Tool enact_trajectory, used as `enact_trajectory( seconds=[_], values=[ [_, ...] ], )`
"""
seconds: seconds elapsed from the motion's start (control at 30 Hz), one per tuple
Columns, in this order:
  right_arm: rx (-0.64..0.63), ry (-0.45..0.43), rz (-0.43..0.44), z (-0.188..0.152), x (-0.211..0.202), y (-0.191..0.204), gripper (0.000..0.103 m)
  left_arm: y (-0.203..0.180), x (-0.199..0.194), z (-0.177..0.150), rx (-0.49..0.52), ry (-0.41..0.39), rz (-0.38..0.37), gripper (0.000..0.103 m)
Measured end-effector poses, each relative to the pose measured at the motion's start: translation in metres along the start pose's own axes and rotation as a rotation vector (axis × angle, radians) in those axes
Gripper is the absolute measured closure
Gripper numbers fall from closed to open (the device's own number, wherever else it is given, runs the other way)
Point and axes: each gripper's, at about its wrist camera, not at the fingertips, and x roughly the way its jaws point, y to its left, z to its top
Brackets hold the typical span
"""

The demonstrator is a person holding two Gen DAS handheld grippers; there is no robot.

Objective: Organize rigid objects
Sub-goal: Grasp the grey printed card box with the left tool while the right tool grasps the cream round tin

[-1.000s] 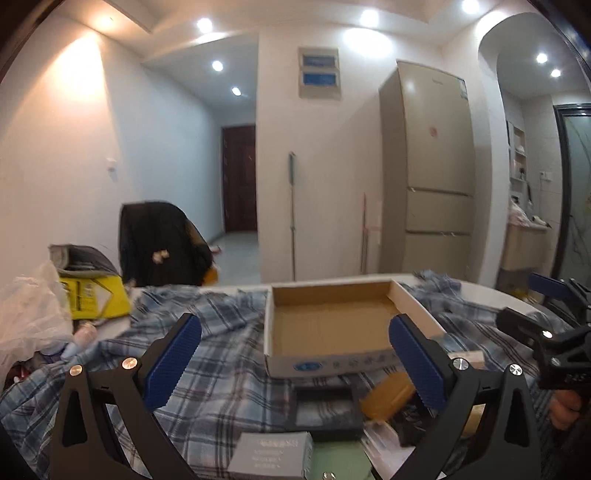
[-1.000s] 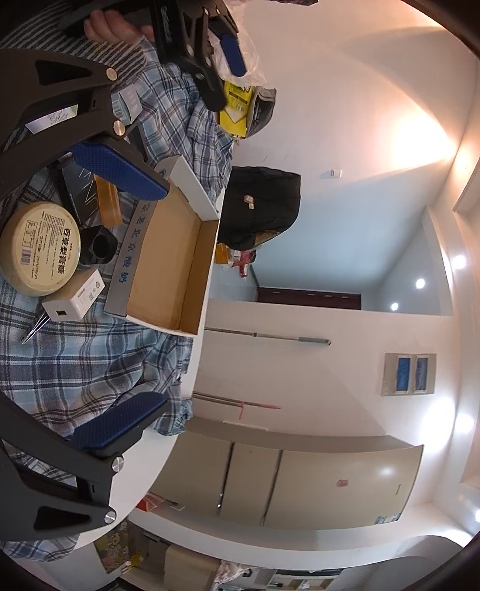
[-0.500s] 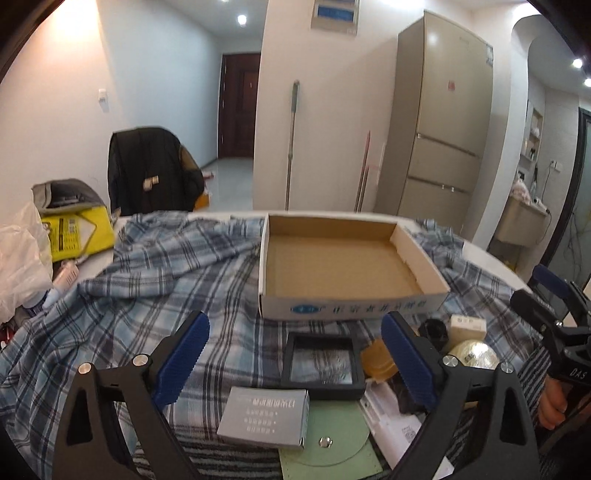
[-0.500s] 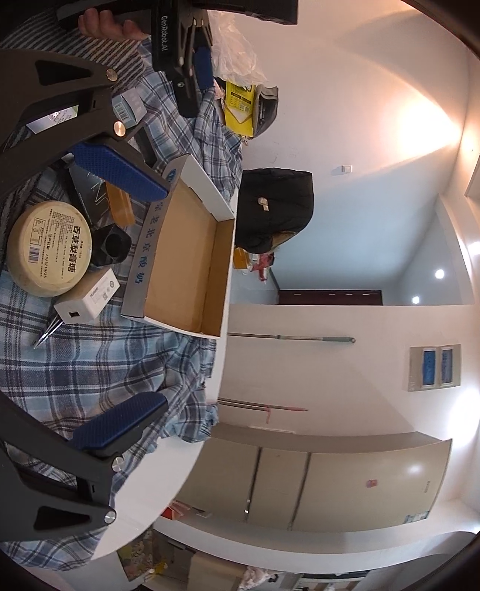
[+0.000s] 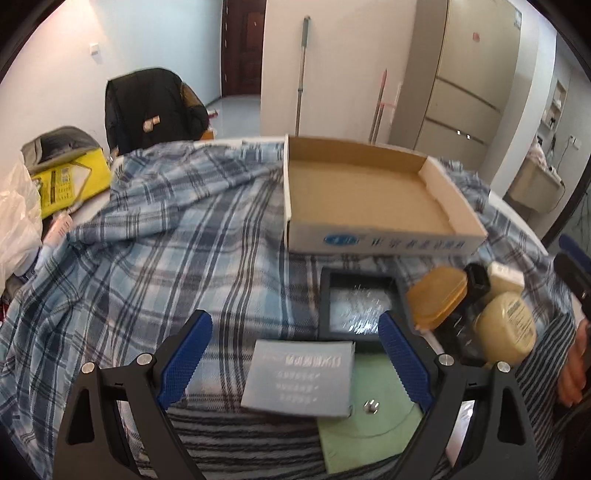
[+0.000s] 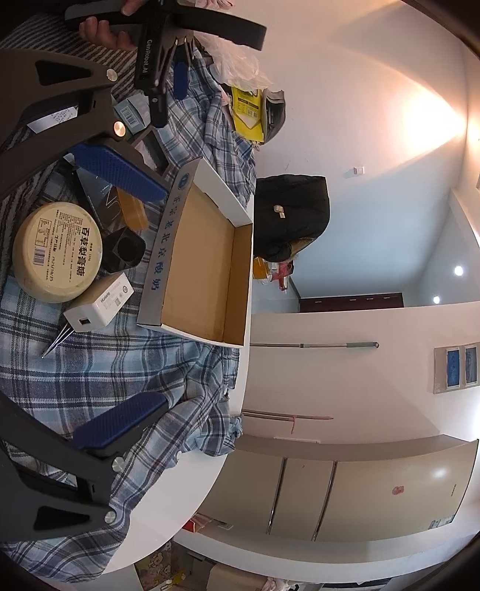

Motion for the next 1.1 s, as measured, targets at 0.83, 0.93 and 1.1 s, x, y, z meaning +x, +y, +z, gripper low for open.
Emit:
enact_trajectory(
  seconds=[0.83, 0.93, 1.1],
  values=[
    [0.014, -0.006, -0.013, 0.001, -0.003, -0.004, 0.0, 0.011, 0.015, -0.014, 0.016, 0.184, -0.121, 0.036],
    [0.017, -0.016, -0.015, 0.002, -0.006, -0.005, 0.0, 0.005, -0.001, -0.015, 0.031, 0.118, -0.106, 0.036],
    [0.066, 0.113, -0.005, 0.0, 0.003, -0.005, 0.0, -0.017, -0.043, -0.016, 0.105, -0.106, -0.011, 0.036]
  ],
)
